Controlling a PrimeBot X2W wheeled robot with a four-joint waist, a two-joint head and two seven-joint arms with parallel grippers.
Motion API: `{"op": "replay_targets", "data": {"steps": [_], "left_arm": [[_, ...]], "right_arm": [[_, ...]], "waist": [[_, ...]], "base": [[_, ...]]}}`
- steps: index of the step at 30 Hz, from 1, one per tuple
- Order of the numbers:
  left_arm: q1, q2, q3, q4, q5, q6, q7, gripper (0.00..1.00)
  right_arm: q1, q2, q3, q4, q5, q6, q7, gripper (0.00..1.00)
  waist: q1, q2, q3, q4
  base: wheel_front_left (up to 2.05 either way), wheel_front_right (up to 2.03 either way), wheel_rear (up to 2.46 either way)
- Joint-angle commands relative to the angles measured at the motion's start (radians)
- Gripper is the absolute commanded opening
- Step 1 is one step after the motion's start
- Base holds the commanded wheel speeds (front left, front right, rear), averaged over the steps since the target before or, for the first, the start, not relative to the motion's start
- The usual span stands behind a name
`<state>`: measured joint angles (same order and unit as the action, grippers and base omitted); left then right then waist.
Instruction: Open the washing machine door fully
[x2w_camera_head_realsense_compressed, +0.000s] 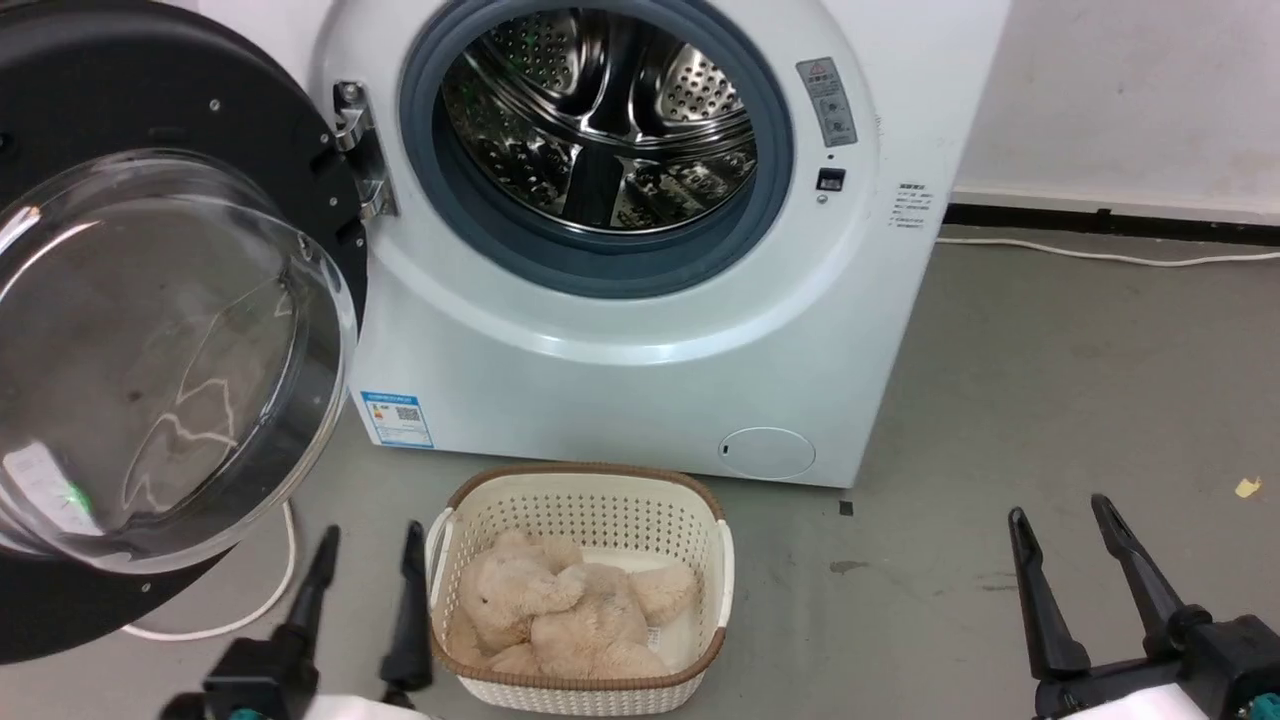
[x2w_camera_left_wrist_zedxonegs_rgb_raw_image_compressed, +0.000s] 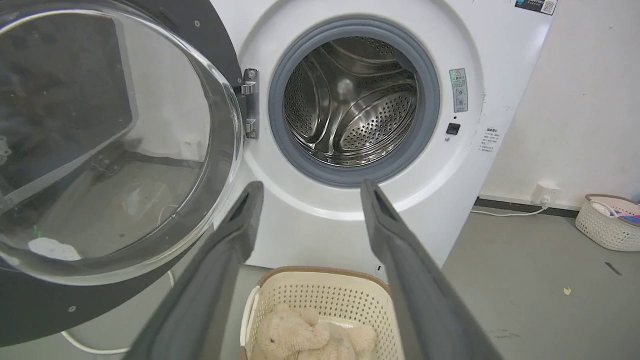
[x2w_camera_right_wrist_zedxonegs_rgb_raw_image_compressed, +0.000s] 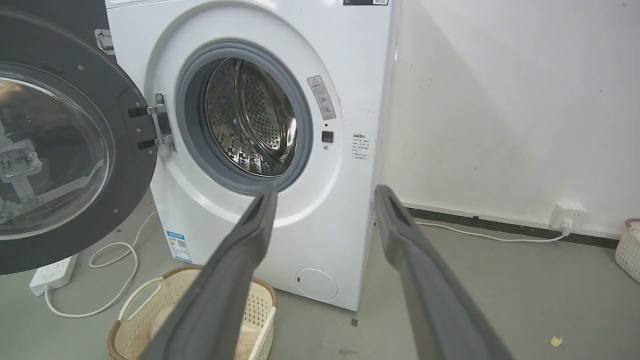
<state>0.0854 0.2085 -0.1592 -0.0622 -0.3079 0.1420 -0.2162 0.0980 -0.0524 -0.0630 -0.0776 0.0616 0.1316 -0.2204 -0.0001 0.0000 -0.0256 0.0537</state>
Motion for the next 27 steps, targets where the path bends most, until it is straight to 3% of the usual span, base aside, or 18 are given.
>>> {"op": "replay_targets", "data": {"steps": [1, 21, 22, 27], "left_arm": [[0.018, -0.006, -0.011, 0.004, 0.004, 0.002, 0.001, 1.0], [0.025, -0.011, -0.062, 0.021, 0.032, 0.025, 0.02, 1.0], [0.02, -0.012, -0.06, 0.023, 0.03, 0.022, 0.022, 0.0], [0.019, -0.013, -0.058, 0.024, 0.031, 0.022, 0.023, 0.0]], "right_arm": [[0.014, 0.002, -0.003, 0.007, 0.004, -0.001, 0.008, 1.0], [0.012, 0.002, 0.005, 0.044, 0.015, -0.001, 0.008, 1.0], [0.004, 0.0, 0.006, 0.041, 0.01, 0.0, 0.015, 0.0], [0.003, 0.0, 0.005, 0.042, 0.01, 0.0, 0.017, 0.0]], "waist": [[0.0001, 0.0, -0.003, -0.005], [0.0001, 0.0, 0.005, -0.016], [0.0001, 0.0, 0.005, -0.016], [0.0002, 0.0, 0.006, -0.017]], "base": [[0.0, 0.0, 0.0], [0.0, 0.0, 0.0], [0.0, 0.0, 0.0], [0.0, 0.0, 0.0]]}}
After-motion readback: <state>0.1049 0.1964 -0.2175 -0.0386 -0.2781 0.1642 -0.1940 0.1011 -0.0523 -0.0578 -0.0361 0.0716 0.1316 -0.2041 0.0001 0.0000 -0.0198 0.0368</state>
